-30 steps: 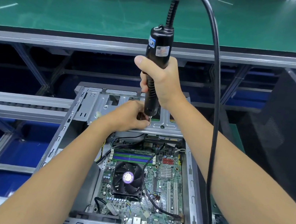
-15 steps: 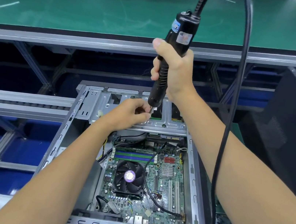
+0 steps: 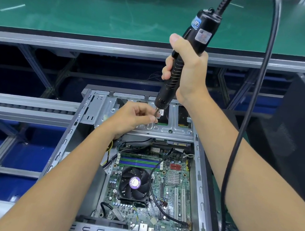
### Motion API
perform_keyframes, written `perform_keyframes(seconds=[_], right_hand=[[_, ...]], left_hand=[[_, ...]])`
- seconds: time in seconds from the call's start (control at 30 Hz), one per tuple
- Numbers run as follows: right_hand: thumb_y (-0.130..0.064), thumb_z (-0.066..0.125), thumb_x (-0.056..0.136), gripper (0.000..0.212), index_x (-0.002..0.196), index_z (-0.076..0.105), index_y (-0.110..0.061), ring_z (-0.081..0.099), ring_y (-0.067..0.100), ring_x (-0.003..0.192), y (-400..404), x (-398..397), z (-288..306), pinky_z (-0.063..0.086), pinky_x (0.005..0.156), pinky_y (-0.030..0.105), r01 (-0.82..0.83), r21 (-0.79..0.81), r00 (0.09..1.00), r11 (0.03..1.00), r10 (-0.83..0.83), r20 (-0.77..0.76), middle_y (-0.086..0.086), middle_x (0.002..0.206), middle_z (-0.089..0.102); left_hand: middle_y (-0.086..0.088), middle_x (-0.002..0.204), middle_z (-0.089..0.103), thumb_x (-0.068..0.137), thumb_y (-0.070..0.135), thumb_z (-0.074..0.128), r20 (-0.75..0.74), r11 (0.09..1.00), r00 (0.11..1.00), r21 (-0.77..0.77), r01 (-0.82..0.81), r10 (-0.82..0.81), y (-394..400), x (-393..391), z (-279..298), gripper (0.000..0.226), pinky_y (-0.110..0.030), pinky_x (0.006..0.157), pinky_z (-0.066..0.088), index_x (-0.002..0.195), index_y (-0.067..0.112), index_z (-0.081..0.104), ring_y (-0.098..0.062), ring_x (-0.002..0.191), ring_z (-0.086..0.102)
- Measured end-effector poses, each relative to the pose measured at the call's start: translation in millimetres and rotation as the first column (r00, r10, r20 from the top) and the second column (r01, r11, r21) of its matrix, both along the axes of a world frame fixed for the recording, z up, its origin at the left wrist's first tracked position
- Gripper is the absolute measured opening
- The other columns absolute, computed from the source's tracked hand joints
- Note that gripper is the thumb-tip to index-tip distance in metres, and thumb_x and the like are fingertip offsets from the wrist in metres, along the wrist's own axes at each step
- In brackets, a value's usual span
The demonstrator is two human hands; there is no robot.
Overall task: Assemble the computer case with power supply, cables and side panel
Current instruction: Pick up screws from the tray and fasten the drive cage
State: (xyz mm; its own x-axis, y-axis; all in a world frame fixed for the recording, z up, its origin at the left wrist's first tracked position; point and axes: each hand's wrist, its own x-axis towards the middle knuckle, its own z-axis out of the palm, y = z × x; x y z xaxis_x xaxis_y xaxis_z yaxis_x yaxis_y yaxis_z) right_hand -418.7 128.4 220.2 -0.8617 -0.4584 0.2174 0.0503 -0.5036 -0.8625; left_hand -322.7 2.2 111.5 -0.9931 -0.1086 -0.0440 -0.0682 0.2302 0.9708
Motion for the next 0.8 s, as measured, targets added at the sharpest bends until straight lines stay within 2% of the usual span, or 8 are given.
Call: perform_keyframes(seconds=[0.1,0.2,0.3,0.47,0.57,0.63,0.7,0.8], right_hand=[[-0.020,0.069,0.081,0.021,0.071,0.052,-0.013,0.040,0.018,0.039,1,1,0,0.040,0.044,0.027,-0.003,0.006,1.000,1.000,0.003,0.006,0.003,0.050,0.048],[-0.022,0.069,0.081,0.022,0.072,0.051,-0.012,0.040,0.019,0.040,3,1,1,0.040,0.045,0.027,0.003,0.015,1.000,1.000,-0.003,0.012,0.003,0.050,0.047],[-0.023,0.069,0.082,0.023,0.072,0.051,-0.013,0.039,0.020,0.040,4,2,0,0.040,0.045,0.027,0.005,0.029,1.000,1.000,-0.005,-0.002,0.005,0.051,0.047],[-0.022,0.070,0.082,0.024,0.068,0.051,-0.015,0.039,0.020,0.039,4,5,-2,0.039,0.045,0.027,0.001,0.029,1.000,1.000,0.000,-0.027,0.007,0.051,0.046],[-0.021,0.070,0.082,0.025,0.063,0.054,-0.019,0.039,0.021,0.039,3,6,-2,0.039,0.044,0.027,-0.018,0.033,0.999,0.999,0.020,-0.046,0.007,0.051,0.045],[-0.021,0.070,0.082,0.024,0.064,0.055,-0.020,0.039,0.021,0.039,3,6,-2,0.039,0.044,0.027,-0.040,0.044,0.998,0.998,0.042,-0.052,0.007,0.051,0.046],[-0.022,0.070,0.082,0.023,0.064,0.055,-0.019,0.039,0.021,0.039,3,7,-3,0.039,0.044,0.027,-0.051,0.061,0.997,0.997,0.055,-0.063,0.008,0.050,0.046],[-0.022,0.070,0.081,0.026,0.059,0.056,-0.022,0.039,0.021,0.038,1,8,-4,0.039,0.044,0.027,-0.060,0.093,0.995,0.994,0.068,-0.078,0.008,0.050,0.045]], left_hand=[[-0.018,0.098,0.069,0.082,0.019,0.070,-0.002,1.000,1.000,-0.023,0.021,-0.021,-1,1,1,0.011,-0.031,0.076,0.051,0.083,0.029,0.074,-0.014,0.078,0.062],[-0.013,0.090,0.070,0.084,0.018,0.069,0.016,0.998,1.000,-0.055,0.026,-0.025,-2,2,2,0.013,-0.023,0.070,0.050,0.084,0.030,0.075,-0.011,0.074,0.061],[-0.006,0.088,0.072,0.087,0.008,0.067,0.024,0.998,1.000,-0.056,0.019,-0.018,-2,1,1,0.022,-0.018,0.067,0.050,0.080,0.028,0.075,-0.009,0.072,0.061],[-0.023,0.088,0.067,0.087,0.002,0.066,-0.015,0.997,1.000,-0.070,-0.019,0.018,4,1,1,0.032,-0.022,0.067,0.052,0.074,0.029,0.073,-0.011,0.069,0.060],[-0.019,0.090,0.069,0.088,-0.003,0.062,-0.037,0.996,0.999,-0.088,-0.028,0.025,9,0,0,0.041,-0.021,0.065,0.051,0.070,0.032,0.071,-0.009,0.067,0.059],[-0.012,0.093,0.072,0.088,-0.004,0.061,-0.044,0.994,0.999,-0.101,-0.029,0.025,10,0,-1,0.041,-0.022,0.067,0.052,0.069,0.031,0.070,-0.012,0.074,0.062],[0.001,0.089,0.074,0.088,-0.006,0.060,-0.040,0.995,0.999,-0.100,-0.030,0.026,11,1,-2,0.038,-0.020,0.069,0.053,0.072,0.027,0.069,-0.012,0.080,0.065],[0.012,0.076,0.071,0.086,-0.006,0.063,-0.056,0.988,0.998,-0.155,-0.016,0.008,11,0,0,0.020,-0.014,0.067,0.049,0.079,0.013,0.066,0.000,0.072,0.064]])
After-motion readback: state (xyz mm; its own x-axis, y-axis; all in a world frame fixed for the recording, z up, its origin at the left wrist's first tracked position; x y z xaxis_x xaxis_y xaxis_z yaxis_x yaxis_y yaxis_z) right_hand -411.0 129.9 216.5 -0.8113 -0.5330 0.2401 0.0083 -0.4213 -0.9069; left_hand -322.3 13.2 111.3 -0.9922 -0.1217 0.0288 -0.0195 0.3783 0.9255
